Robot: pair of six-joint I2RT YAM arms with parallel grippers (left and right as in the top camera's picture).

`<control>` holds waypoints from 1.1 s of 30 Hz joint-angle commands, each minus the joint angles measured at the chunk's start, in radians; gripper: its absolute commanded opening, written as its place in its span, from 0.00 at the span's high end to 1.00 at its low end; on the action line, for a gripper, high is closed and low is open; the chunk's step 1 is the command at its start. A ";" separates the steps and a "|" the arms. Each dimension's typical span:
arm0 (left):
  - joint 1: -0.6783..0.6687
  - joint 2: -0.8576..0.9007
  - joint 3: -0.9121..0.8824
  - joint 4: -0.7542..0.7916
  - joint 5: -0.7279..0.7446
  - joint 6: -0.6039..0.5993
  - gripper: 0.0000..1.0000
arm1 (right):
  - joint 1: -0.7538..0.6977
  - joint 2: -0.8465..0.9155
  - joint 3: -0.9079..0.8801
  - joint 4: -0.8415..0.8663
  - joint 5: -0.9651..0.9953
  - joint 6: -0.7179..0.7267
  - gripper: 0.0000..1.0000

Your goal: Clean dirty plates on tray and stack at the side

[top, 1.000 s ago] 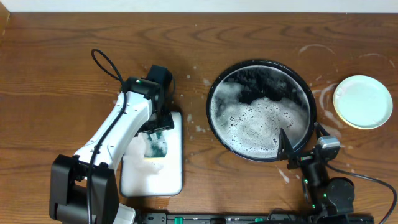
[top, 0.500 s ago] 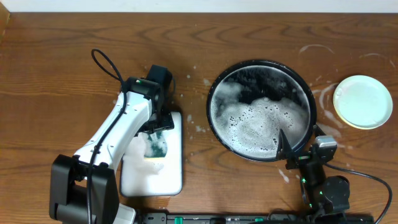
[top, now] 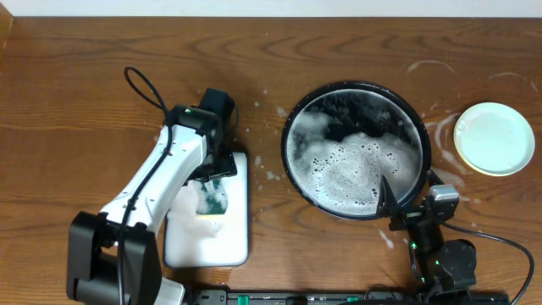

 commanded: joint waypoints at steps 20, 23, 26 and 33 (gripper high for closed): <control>0.176 -1.100 -0.480 0.554 -0.109 0.008 0.18 | 0.011 -0.005 -0.002 -0.003 0.013 0.008 0.01; 0.214 -1.244 -0.618 0.637 -0.083 0.008 0.18 | 0.011 -0.005 -0.002 -0.003 0.013 0.008 0.01; 0.249 -1.405 -0.765 0.708 -0.064 0.008 0.18 | 0.011 -0.005 -0.002 -0.003 0.013 0.008 0.01; 0.283 -1.631 -0.993 0.834 -0.058 0.008 0.18 | 0.011 -0.005 -0.002 -0.003 0.013 0.008 0.01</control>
